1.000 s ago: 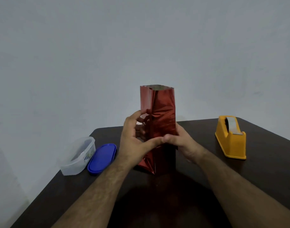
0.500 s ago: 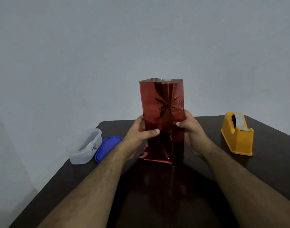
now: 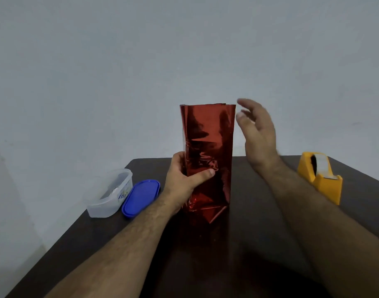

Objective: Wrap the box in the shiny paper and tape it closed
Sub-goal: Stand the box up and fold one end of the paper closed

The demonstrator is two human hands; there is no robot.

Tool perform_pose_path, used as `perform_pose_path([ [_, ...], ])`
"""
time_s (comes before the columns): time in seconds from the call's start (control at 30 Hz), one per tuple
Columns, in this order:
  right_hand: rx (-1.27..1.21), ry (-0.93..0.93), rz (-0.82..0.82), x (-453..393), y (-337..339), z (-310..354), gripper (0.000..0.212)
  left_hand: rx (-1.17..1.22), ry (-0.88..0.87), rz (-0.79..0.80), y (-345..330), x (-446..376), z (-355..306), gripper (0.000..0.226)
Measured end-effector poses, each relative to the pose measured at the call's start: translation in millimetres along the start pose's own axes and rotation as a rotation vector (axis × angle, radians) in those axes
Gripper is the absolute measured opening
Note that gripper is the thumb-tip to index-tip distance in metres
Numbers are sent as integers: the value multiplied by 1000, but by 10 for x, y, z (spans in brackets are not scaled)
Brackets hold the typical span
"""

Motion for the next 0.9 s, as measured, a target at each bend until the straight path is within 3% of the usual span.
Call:
perform_pose_path([
  [0.07, 85, 64, 104, -229, -129, 298, 29, -3, -2, -12, -12, -11, -11, 93],
  [0.13, 197, 8, 241, -414, -272, 498, 20, -3, -17, -11, -16, -20, -14, 95],
  [0.27, 416, -90, 407, -553, -459, 599, 28, -23, -27, 16, -32, -16, -11, 93],
  [0.37, 444, -13, 403, -570, -538, 592, 14, -39, -42, 20, -45, -37, -1, 97],
  [0.5, 458, 147, 303, -583, -561, 586, 12, -57, -29, 36, -55, -64, 10, 105],
  [0.63, 454, 171, 379, -518, -602, 576, 9, -105, -9, 77, -9, -70, 4, 105],
  [0.7, 483, 139, 424, -478, -599, 629, 20, -135, -2, 96, 22, -63, 0, 105],
  [0.83, 572, 54, 507, -388, -609, 755, 62, -234, -30, 84, -43, 2, -75, 117],
  [0.9, 694, 88, 470, -367, -647, 802, 49, -267, -52, 69, -100, 56, -96, 121],
])
Point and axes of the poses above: each hand's wrist, its own x-axis away from the middle knuckle, its own y-axis out of the back of the hand, z = x × y, the point moved 2 cm from there along -x, towards the middle knuckle, and after that the axes turned 6 degrees about -z, right-handed, at the moved point
